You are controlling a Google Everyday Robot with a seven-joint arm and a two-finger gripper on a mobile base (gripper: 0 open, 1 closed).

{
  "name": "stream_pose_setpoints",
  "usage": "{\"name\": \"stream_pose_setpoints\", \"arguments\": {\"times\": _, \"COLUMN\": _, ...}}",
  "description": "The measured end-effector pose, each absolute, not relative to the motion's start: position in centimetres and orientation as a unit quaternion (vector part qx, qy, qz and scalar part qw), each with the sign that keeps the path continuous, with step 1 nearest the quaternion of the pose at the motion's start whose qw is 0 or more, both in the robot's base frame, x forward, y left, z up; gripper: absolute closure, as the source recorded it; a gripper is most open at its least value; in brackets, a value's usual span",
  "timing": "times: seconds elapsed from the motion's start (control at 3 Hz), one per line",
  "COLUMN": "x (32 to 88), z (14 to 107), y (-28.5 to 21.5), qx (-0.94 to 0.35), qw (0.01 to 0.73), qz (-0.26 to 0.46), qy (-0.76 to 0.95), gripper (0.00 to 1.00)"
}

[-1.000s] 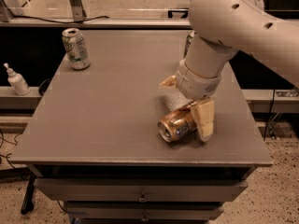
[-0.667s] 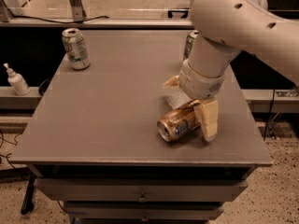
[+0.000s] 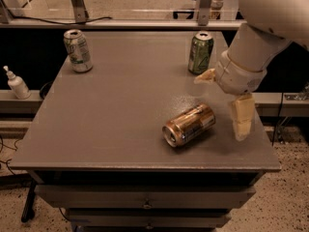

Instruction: Knock orange can over

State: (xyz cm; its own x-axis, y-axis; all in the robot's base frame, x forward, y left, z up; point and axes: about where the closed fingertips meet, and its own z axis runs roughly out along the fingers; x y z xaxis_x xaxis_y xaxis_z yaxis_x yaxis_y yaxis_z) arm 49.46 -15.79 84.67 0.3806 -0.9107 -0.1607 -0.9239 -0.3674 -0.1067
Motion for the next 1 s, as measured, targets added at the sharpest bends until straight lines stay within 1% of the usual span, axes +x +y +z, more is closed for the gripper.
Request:
{"name": "stream_pose_setpoints", "arguments": {"times": 0.33, "x": 49.7, "z": 86.1, "y": -19.9, "qx": -0.786, "qw": 0.109, "qz": 0.047, "qy": 0.607, "gripper": 0.00}}
{"name": "stream_pose_setpoints", "arguments": {"times": 0.67, "x": 49.8, "z": 89.3, "y": -24.3, "qx": -0.720, "qw": 0.151, "qz": 0.058, "qy": 0.675, "gripper": 0.00}}
{"name": "stream_pose_setpoints", "arguments": {"times": 1.0, "x": 48.6, "z": 92.4, "y": -28.5, "qx": -0.653, "qw": 0.203, "qz": 0.077, "qy": 0.725, "gripper": 0.00}}
